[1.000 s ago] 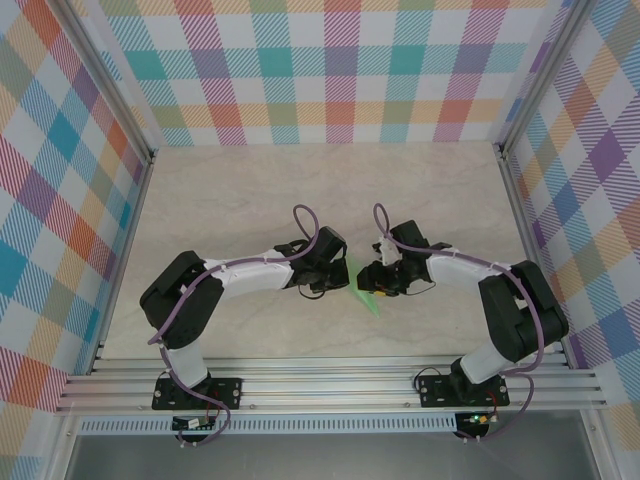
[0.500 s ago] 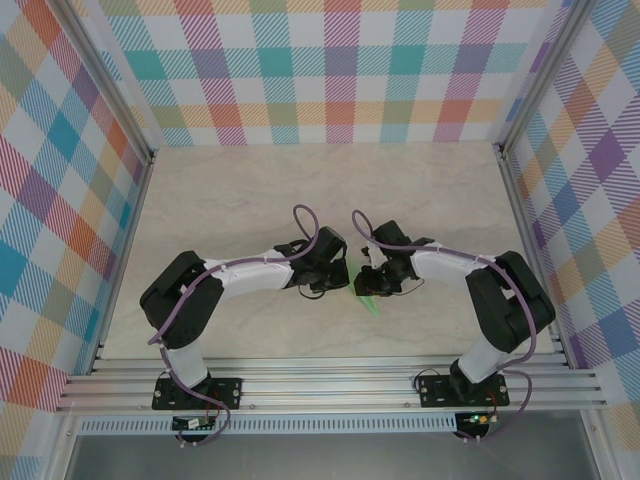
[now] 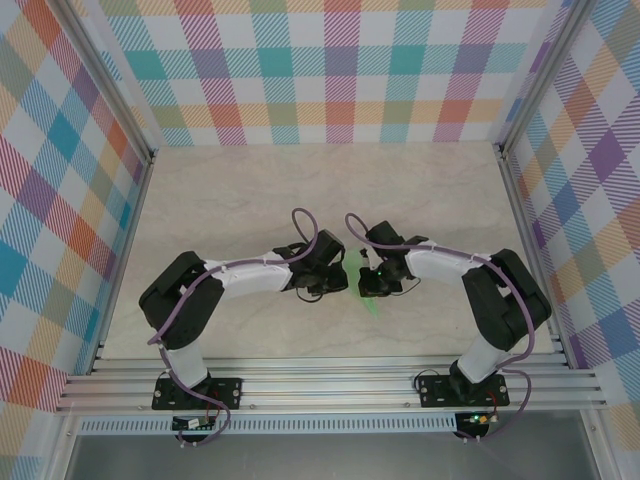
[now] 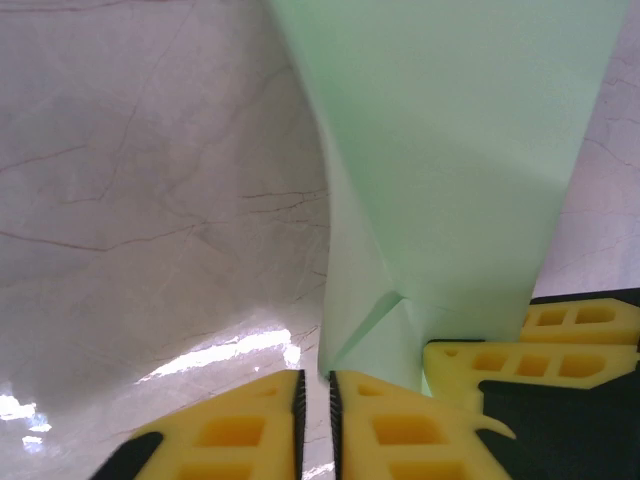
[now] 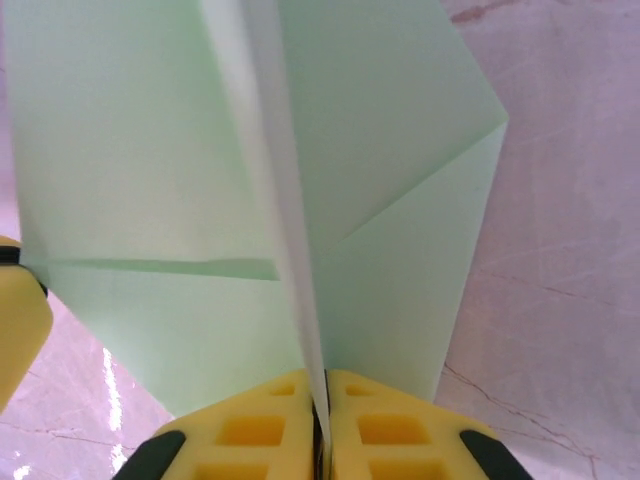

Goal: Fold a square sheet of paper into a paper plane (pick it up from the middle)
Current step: Move a paper plane to the center of the table.

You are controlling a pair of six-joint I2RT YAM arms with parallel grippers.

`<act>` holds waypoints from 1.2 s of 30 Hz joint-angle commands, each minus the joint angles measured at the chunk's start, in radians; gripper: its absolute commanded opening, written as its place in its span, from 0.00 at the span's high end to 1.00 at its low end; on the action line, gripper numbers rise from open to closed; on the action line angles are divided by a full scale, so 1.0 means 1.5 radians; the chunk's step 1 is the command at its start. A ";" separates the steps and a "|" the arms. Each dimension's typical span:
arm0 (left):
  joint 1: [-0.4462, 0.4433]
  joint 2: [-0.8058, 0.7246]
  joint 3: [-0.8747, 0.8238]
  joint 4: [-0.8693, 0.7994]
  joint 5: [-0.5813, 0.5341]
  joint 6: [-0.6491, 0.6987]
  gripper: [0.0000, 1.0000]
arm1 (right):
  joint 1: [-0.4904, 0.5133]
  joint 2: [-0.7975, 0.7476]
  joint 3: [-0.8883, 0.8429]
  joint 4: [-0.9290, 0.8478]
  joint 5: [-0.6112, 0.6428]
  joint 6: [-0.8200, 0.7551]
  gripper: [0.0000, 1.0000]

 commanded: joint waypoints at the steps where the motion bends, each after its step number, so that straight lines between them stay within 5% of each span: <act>1: -0.003 -0.053 -0.023 0.013 -0.025 0.001 0.76 | 0.008 -0.015 0.031 -0.041 0.035 -0.001 0.92; 6: -0.003 -0.152 -0.086 0.010 -0.139 -0.029 0.56 | 0.013 -0.017 0.089 -0.101 0.118 0.022 0.93; 13: 0.018 -0.279 -0.162 -0.069 -0.265 -0.072 0.50 | 0.017 0.105 0.270 -0.211 0.219 0.088 0.95; 25: 0.033 -0.377 -0.226 -0.110 -0.304 -0.101 0.42 | 0.034 0.300 0.505 -0.267 0.204 0.088 0.90; 36: 0.037 -0.391 -0.240 -0.111 -0.308 -0.105 0.39 | 0.048 0.383 0.546 -0.281 0.214 0.117 0.87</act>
